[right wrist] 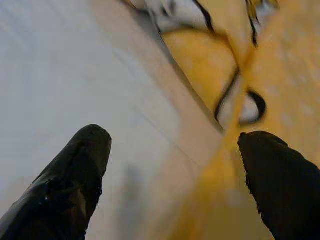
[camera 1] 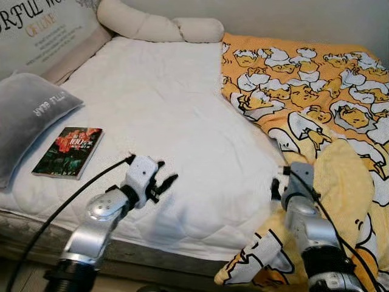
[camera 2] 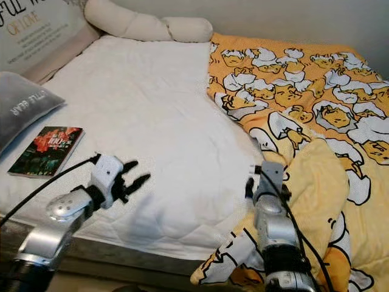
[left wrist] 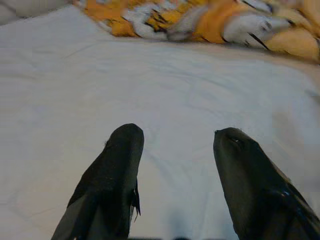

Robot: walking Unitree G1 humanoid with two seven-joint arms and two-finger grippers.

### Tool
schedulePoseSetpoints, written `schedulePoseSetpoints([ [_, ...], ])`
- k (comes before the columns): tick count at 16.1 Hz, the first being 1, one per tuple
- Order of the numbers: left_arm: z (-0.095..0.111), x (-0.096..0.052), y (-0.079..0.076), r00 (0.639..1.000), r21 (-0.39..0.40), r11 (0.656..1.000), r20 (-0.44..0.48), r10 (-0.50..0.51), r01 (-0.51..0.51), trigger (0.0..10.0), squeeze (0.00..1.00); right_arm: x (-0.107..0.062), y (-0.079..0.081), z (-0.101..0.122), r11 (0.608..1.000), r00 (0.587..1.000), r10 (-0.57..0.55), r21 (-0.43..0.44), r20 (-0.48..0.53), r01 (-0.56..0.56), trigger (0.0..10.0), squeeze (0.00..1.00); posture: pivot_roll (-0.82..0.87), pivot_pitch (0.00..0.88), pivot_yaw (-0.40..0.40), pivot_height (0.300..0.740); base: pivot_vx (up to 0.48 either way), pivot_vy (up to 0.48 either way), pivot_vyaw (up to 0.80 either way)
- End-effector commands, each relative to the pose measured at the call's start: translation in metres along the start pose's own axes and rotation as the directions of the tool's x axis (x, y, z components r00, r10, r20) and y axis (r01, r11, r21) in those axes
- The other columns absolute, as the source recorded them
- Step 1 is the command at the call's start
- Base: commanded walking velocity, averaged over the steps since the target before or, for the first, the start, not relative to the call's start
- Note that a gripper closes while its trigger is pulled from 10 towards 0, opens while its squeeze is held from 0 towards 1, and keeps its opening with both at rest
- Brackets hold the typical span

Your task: Clean up the room

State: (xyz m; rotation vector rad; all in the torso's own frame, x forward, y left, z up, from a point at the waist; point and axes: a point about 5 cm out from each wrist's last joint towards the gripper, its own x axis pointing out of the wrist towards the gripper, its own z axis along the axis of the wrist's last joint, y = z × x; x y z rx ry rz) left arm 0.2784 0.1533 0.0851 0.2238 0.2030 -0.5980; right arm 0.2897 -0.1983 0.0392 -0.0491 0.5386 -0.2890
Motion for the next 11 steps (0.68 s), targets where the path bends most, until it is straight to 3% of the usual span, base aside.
schedulePoseSetpoints([
  [1, 0.003, 0.001, 0.000, 1.000, 0.004, 1.000, 0.012, 0.017, -0.017, 10.0, 0.00, -0.005, 0.002, -0.001, 1.000, 1.000, 0.007, -0.022, -0.004, -0.007, 10.0, 0.00, 0.05, 0.000, -0.012, 0.740, 0.000, 0.000, 0.00],
  [6, 0.002, -0.004, -0.012, 0.994, 0.016, 0.994, -0.008, -0.112, 0.112, 10.0, 0.00, -0.007, -0.015, -0.012, 0.991, 0.990, -0.123, -0.069, -0.066, 0.118, 10.0, 0.00, 0.05, 0.000, -0.017, 0.740, 0.000, 0.000, 0.00],
  [9, -0.001, -0.007, -0.011, 0.987, 0.038, 0.986, -0.040, -0.159, 0.160, 10.0, 0.00, -0.007, -0.019, -0.013, 0.986, 0.987, -0.135, -0.115, -0.090, 0.124, 10.0, 0.00, 0.04, 0.000, -0.010, 0.740, 0.000, 0.000, 0.00],
  [11, 0.000, -0.007, -0.013, 0.977, 0.044, 0.976, -0.049, -0.209, 0.211, 10.0, 0.00, -0.001, -0.017, -0.027, 0.990, 0.978, -0.115, -0.099, -0.172, 0.099, 10.0, 0.00, 0.03, 0.000, -0.001, 0.740, 0.000, 0.000, 0.00],
])
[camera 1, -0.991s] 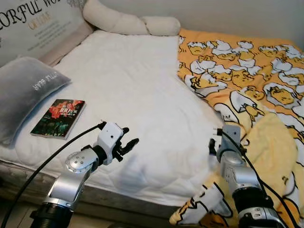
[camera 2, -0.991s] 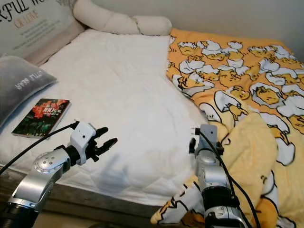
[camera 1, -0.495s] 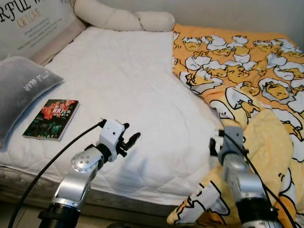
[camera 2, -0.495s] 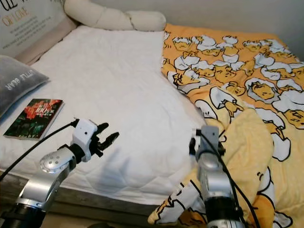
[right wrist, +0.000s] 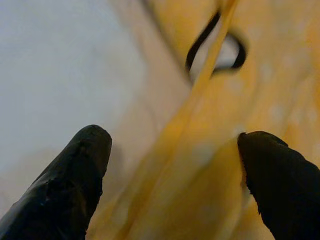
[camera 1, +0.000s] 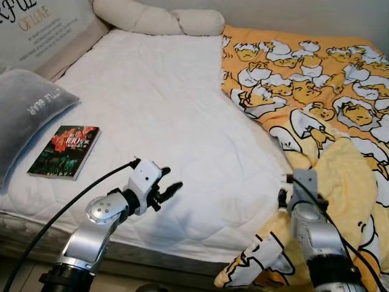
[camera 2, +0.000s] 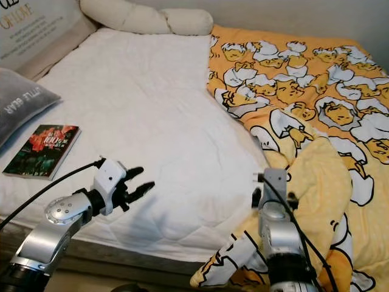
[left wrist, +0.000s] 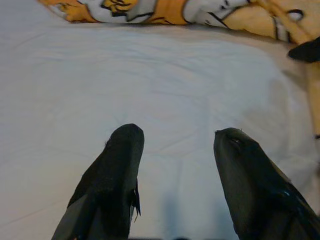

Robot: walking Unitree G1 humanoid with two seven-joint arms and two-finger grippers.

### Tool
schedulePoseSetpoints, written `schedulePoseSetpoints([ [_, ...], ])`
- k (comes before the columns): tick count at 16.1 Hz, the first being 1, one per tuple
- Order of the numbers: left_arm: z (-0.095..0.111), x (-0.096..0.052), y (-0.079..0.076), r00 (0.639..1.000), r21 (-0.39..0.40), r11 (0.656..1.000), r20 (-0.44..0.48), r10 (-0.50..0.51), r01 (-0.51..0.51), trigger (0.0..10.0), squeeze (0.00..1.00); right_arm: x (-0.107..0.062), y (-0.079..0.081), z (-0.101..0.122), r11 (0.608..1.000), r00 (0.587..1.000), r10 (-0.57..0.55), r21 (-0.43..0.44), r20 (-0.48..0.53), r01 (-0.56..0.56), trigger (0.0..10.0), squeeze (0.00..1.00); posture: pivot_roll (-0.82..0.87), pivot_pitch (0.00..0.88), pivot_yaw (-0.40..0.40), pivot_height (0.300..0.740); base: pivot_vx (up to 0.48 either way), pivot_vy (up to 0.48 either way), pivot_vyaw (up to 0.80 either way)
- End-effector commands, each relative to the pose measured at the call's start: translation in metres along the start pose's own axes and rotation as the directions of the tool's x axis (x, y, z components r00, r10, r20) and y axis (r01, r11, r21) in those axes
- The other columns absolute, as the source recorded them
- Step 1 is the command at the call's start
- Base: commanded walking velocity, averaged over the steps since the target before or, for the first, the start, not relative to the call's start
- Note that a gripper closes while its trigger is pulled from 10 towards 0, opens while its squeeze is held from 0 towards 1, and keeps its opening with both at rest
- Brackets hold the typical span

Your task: Clean up the room

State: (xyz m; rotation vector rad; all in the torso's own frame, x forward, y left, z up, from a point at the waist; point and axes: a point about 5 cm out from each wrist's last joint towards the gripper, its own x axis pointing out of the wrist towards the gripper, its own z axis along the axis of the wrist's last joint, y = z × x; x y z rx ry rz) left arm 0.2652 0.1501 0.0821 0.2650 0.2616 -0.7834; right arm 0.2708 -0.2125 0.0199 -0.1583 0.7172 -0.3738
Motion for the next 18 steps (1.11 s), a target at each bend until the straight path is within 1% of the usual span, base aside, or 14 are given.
schedulePoseSetpoints([
  [1, 0.004, 0.001, -0.003, 0.999, 0.008, 0.999, 0.004, -0.040, 0.040, 10.0, 0.00, 0.003, -0.001, -0.002, 1.000, 1.000, 0.008, 0.022, -0.025, -0.008, 8.2, 0.00, 0.03, 0.000, -0.001, 0.740, 0.000, 0.000, 0.00],
  [2, 0.005, 0.001, -0.004, 0.998, 0.011, 0.998, 0.004, -0.061, 0.061, 10.0, 0.00, 0.004, -0.002, -0.003, 0.999, 0.999, 0.006, 0.032, -0.033, -0.005, 5.2, 0.00, 0.03, 0.000, 0.001, 0.740, 0.000, 0.000, 0.00],
  [3, 0.006, 0.001, -0.008, 0.995, 0.020, 0.994, 0.001, -0.105, 0.105, 10.0, 0.00, 0.005, -0.003, -0.004, 1.000, 0.999, 0.009, 0.030, -0.040, -0.007, 2.8, 0.00, 0.03, 0.000, 0.003, 0.740, 0.000, 0.000, 0.00],
  [4, 0.006, 0.001, -0.010, 0.990, 0.030, 0.990, -0.002, -0.139, 0.139, 10.0, 0.00, 0.006, -0.006, -0.008, 0.999, 0.998, 0.008, 0.040, -0.064, -0.006, 2.0, 0.00, 0.03, 0.000, 0.004, 0.740, 0.000, 0.000, 0.00],
  [7, 0.007, 0.002, -0.009, 0.989, 0.032, 0.988, -0.007, -0.149, 0.149, 10.0, 0.00, 0.007, -0.007, -0.013, 0.999, 0.997, 0.019, 0.039, -0.081, -0.016, 2.4, 0.00, 0.01, 0.000, 0.010, 0.740, 0.000, 0.000, 0.00],
  [8, 0.007, 0.002, -0.008, 0.989, 0.031, 0.988, -0.008, -0.150, 0.150, 10.0, 0.00, 0.007, -0.007, -0.013, 0.999, 0.996, 0.022, 0.039, -0.081, -0.019, 2.3, 0.00, 0.01, 0.000, 0.010, 0.740, 0.000, 0.000, 0.00],
  [9, 0.007, 0.002, -0.008, 0.988, 0.031, 0.987, -0.011, -0.155, 0.155, 10.0, 0.00, 0.007, -0.006, -0.013, 0.998, 0.996, 0.031, 0.049, -0.081, -0.027, 1.0, 0.00, 0.01, 0.000, 0.013, 0.740, 0.000, 0.000, 0.00],
  [10, 0.007, 0.001, -0.008, 0.987, 0.031, 0.987, -0.013, -0.159, 0.159, 10.0, 0.00, 0.007, -0.006, -0.014, 0.998, 0.996, 0.034, 0.052, -0.082, -0.030, 0.0, 0.00, 0.01, 0.000, 0.015, 0.740, 0.000, 0.000, 0.00],
  [11, 0.006, 0.001, -0.009, 0.986, 0.031, 0.986, -0.016, -0.165, 0.165, 10.0, 0.00, 0.007, -0.005, -0.015, 0.997, 0.995, 0.045, 0.062, -0.084, -0.040, 0.0, 0.00, 0.01, 0.000, 0.018, 0.740, 0.000, 0.000, 0.00],
  [18, 0.005, 0.001, -0.008, 0.984, 0.029, 0.984, -0.022, -0.177, 0.177, 10.0, 0.00, 0.007, -0.004, -0.017, 0.996, 0.994, 0.077, 0.053, -0.082, -0.073, 0.0, 0.00, 0.01, 0.000, 0.020, 0.740, 0.000, 0.000, 0.00],
])
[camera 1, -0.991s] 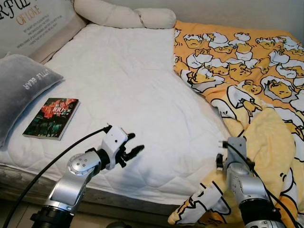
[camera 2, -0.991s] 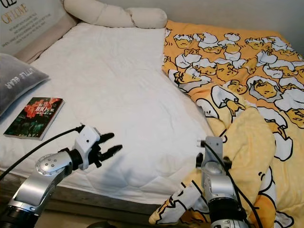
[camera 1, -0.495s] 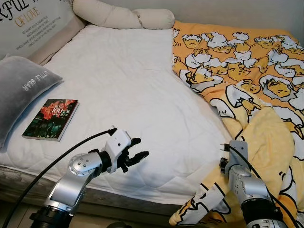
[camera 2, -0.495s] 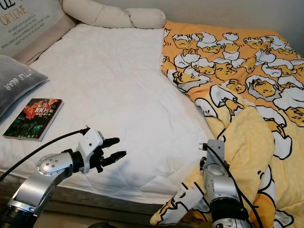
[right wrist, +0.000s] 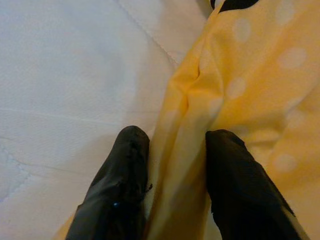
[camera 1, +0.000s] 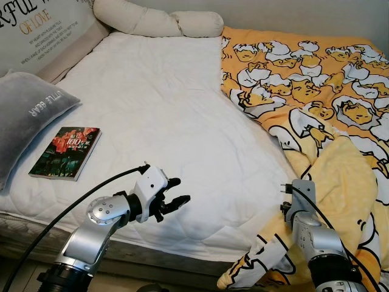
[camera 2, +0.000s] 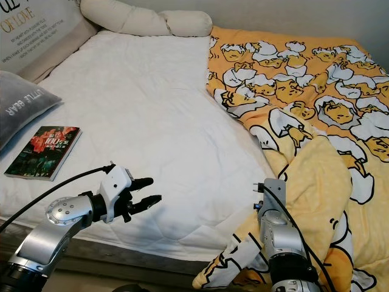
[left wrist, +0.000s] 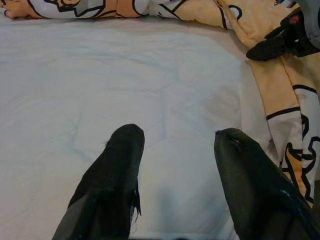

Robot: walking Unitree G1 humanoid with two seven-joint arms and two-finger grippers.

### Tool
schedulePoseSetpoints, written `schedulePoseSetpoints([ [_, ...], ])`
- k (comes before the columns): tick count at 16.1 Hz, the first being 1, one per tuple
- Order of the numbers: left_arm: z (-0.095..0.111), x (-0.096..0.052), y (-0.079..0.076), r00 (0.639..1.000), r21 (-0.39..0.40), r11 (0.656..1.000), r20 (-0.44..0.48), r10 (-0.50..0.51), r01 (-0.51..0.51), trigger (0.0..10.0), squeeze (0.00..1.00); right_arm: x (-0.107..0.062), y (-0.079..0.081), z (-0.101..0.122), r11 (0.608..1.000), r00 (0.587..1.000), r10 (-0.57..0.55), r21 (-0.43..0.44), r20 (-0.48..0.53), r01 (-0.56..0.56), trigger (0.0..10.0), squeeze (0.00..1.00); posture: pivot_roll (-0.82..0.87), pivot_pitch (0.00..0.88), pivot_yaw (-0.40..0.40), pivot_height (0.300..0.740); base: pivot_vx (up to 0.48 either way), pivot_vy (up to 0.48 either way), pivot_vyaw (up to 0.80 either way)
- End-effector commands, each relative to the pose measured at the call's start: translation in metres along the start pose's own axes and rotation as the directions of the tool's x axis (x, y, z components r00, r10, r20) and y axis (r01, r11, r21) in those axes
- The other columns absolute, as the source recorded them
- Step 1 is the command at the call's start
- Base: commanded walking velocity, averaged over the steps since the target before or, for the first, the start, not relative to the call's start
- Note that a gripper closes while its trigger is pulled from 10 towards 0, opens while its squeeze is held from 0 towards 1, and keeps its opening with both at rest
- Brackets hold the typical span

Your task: Clean up the room

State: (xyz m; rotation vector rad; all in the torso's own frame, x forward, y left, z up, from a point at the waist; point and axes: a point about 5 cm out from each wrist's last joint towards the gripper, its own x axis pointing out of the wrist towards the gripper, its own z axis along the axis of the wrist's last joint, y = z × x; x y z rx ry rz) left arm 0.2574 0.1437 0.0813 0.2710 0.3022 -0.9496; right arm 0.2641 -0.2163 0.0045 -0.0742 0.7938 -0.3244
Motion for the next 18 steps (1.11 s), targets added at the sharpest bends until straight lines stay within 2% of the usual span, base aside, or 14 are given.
schedulePoseSetpoints([
  [1, 0.004, 0.001, 0.002, 1.000, 0.014, 1.000, 0.002, -0.011, 0.011, 10.0, 0.00, 0.000, -0.003, -0.001, 1.000, 1.000, 0.000, 0.005, -0.001, 0.000, 0.0, 0.00, 0.01, 0.000, 0.021, 0.740, 0.000, 0.000, 0.00],
  [8, 0.002, 0.001, 0.001, 1.000, 0.010, 1.000, -0.004, -0.028, 0.028, 10.0, 0.00, -0.004, -0.006, -0.004, 0.998, 0.998, 0.056, -0.006, 0.011, -0.056, 0.0, 0.00, -0.01, 0.000, 0.032, 0.740, 0.000, 0.000, 0.00],
  [10, 0.001, -0.001, -0.001, 0.999, 0.007, 0.999, -0.007, -0.033, 0.033, 10.0, 0.00, -0.012, -0.004, -0.001, 0.988, 0.986, 0.152, 0.022, 0.063, -0.153, 0.0, 0.00, -0.02, 0.000, 0.036, 0.740, 0.000, 0.000, 0.00],
  [11, 0.001, -0.002, -0.002, 0.999, 0.004, 0.999, -0.008, -0.037, 0.037, 10.0, 0.00, -0.018, 0.000, 0.002, 0.973, 0.968, 0.228, 0.007, 0.102, -0.230, 0.0, 0.00, -0.03, 0.000, 0.039, 0.740, 0.000, 0.000, 0.00],
  [12, 0.000, -0.003, -0.005, 0.999, 0.001, 0.999, -0.010, -0.046, 0.046, 10.0, 0.00, -0.029, 0.007, 0.007, 0.932, 0.920, 0.361, -0.073, 0.153, -0.354, 0.0, 0.00, -0.03, 0.000, 0.039, 0.740, 0.000, 0.000, 0.00],
  [13, -0.001, -0.004, -0.008, 0.998, -0.003, 0.998, -0.013, -0.056, 0.056, 10.0, 0.00, -0.045, 0.016, 0.009, 0.852, 0.834, 0.522, -0.160, 0.178, -0.499, 0.0, 0.00, -0.04, 0.000, 0.045, 0.740, 0.000, 0.000, 0.00],
  [14, -0.001, -0.005, -0.009, 0.998, -0.005, 0.998, -0.014, -0.060, 0.060, 10.0, 0.00, -0.054, 0.021, 0.008, 0.793, 0.777, 0.606, -0.202, 0.168, -0.575, 0.0, 0.00, -0.04, 0.000, 0.045, 0.740, 0.000, 0.000, 0.00],
  [15, -0.002, -0.005, -0.011, 0.998, -0.009, 0.998, -0.016, -0.068, 0.068, 10.0, 0.00, -0.082, 0.030, 0.001, 0.591, 0.603, 0.793, -0.344, 0.083, -0.730, 0.0, 0.00, -0.04, 0.000, 0.046, 0.740, 0.000, 0.000, 0.00],
  [16, -0.002, -0.005, -0.012, 0.997, -0.009, 0.998, -0.017, -0.069, 0.069, 10.0, 0.00, -0.088, 0.031, -0.002, 0.537, 0.562, 0.826, -0.376, 0.053, -0.755, 0.0, 0.00, -0.04, 0.000, 0.046, 0.740, 0.000, 0.000, 0.00],
  [17, -0.003, -0.005, -0.014, 0.997, -0.011, 0.997, -0.017, -0.076, 0.076, 10.0, 0.00, -0.104, 0.033, -0.008, 0.392, 0.448, 0.894, -0.438, -0.029, -0.809, 0.0, 0.00, -0.04, 0.000, 0.046, 0.740, 0.000, 0.000, 0.00],
  [18, -0.002, -0.004, -0.015, 0.996, -0.014, 0.996, -0.017, -0.085, 0.084, 10.0, 0.00, -0.118, 0.033, -0.012, 0.265, 0.348, 0.933, -0.477, -0.094, -0.838, 0.0, 0.00, -0.03, 0.000, 0.045, 0.740, 0.000, 0.000, 0.00],
])
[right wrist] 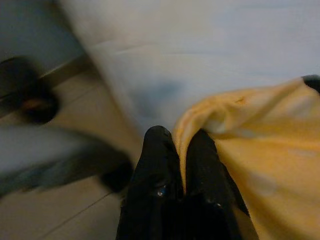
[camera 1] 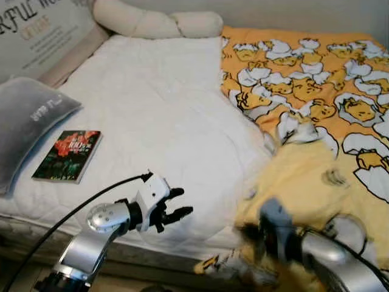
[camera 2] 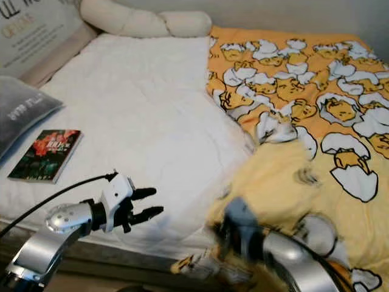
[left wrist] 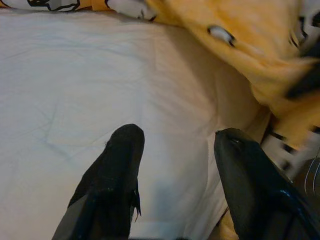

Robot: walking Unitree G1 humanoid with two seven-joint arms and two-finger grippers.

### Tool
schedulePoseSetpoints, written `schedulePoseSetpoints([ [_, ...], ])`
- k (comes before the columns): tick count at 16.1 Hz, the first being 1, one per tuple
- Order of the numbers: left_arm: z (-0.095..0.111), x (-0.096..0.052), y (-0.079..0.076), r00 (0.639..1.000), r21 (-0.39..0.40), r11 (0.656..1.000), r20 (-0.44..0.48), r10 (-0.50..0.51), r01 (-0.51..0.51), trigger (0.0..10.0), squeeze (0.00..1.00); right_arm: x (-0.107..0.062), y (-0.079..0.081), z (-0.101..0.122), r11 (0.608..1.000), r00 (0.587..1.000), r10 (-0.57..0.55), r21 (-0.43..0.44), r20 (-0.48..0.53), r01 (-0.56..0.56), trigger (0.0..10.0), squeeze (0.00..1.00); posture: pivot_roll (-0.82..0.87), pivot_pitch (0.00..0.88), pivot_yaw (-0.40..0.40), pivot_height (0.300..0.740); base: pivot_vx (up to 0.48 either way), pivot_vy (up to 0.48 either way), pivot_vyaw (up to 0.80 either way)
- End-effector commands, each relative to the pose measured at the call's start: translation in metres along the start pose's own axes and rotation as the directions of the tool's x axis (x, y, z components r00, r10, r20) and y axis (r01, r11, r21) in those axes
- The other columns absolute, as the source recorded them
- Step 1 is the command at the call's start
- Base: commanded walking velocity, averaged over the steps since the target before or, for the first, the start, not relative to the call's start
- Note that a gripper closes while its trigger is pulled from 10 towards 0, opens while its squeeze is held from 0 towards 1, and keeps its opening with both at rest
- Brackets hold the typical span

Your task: Clean up the room

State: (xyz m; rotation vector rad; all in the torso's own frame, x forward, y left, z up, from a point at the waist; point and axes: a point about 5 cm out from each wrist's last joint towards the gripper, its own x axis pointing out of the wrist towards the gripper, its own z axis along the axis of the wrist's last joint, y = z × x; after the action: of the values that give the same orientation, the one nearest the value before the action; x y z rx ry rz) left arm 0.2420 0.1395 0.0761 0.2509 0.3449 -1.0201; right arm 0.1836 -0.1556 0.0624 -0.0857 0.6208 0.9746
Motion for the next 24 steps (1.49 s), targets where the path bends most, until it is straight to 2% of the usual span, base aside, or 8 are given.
schedulePoseSetpoints([
  [1, 0.003, -0.001, -0.001, 1.000, 0.008, 1.000, 0.002, -0.010, 0.010, 10.0, 0.00, -0.001, 0.010, 0.011, 0.994, 0.994, 0.102, -0.049, 0.038, -0.100, 0.0, 0.00, -0.03, 0.000, 0.043, 0.740, 0.000, 0.000, 0.00],
  [4, 0.003, -0.002, -0.003, 1.000, 0.005, 1.000, -0.004, -0.024, 0.024, 10.0, 0.00, -0.022, 0.032, 0.005, 0.931, 0.931, 0.359, -0.045, -0.069, -0.362, 0.0, 0.00, -0.02, 0.000, 0.033, 0.740, 0.000, 0.000, 0.00],
  [6, 0.003, -0.002, -0.002, 1.000, 0.007, 1.000, -0.005, -0.021, 0.021, 10.0, 0.00, -0.016, 0.017, -0.001, 0.962, 0.962, 0.241, -0.103, -0.124, -0.254, 10.0, 0.00, -0.02, 0.000, 0.032, 0.740, 0.000, 0.000, 0.00],
  [7, 0.004, -0.002, -0.002, 1.000, 0.009, 1.000, -0.005, -0.018, 0.018, 10.0, 0.00, -0.015, 0.015, 0.000, 0.966, 0.966, 0.229, -0.093, -0.120, -0.240, 10.0, 0.00, -0.02, 0.000, 0.032, 0.740, 0.000, 0.000, 0.00],
  [8, 0.004, -0.002, 0.000, 1.000, 0.011, 1.000, -0.006, -0.010, 0.010, 10.0, 0.00, -0.012, 0.010, 0.002, 0.975, 0.975, 0.198, -0.080, -0.105, -0.207, 10.0, 0.99, -0.02, 0.000, 0.035, 0.740, 0.000, 0.000, 0.00],
  [14, 0.007, 0.004, 0.007, 1.000, 0.015, 1.000, -0.002, 0.002, -0.002, 10.0, 0.00, -0.006, -0.001, 0.014, 0.987, 0.990, 0.135, -0.078, -0.044, -0.138, 10.0, 1.00, -0.02, 0.000, 0.046, 0.740, 0.000, 0.000, 0.00],
  [16, 0.007, 0.007, 0.008, 1.000, 0.016, 1.000, 0.005, 0.016, -0.016, 10.0, 0.00, 0.007, -0.022, 0.017, 0.995, 0.997, -0.072, -0.064, -0.023, 0.070, 10.0, 1.00, -0.02, 0.000, 0.046, 0.740, 0.000, 0.000, 0.00],
  [24, 0.011, 0.012, 0.010, 0.999, 0.014, 0.999, 0.025, 0.031, -0.031, 10.0, 0.00, 0.060, -0.072, 0.028, 0.828, 0.829, -0.549, 0.064, -0.112, 0.557, 10.0, 1.00, 0.01, 0.000, 0.034, 0.740, 0.000, 0.000, 0.00],
])
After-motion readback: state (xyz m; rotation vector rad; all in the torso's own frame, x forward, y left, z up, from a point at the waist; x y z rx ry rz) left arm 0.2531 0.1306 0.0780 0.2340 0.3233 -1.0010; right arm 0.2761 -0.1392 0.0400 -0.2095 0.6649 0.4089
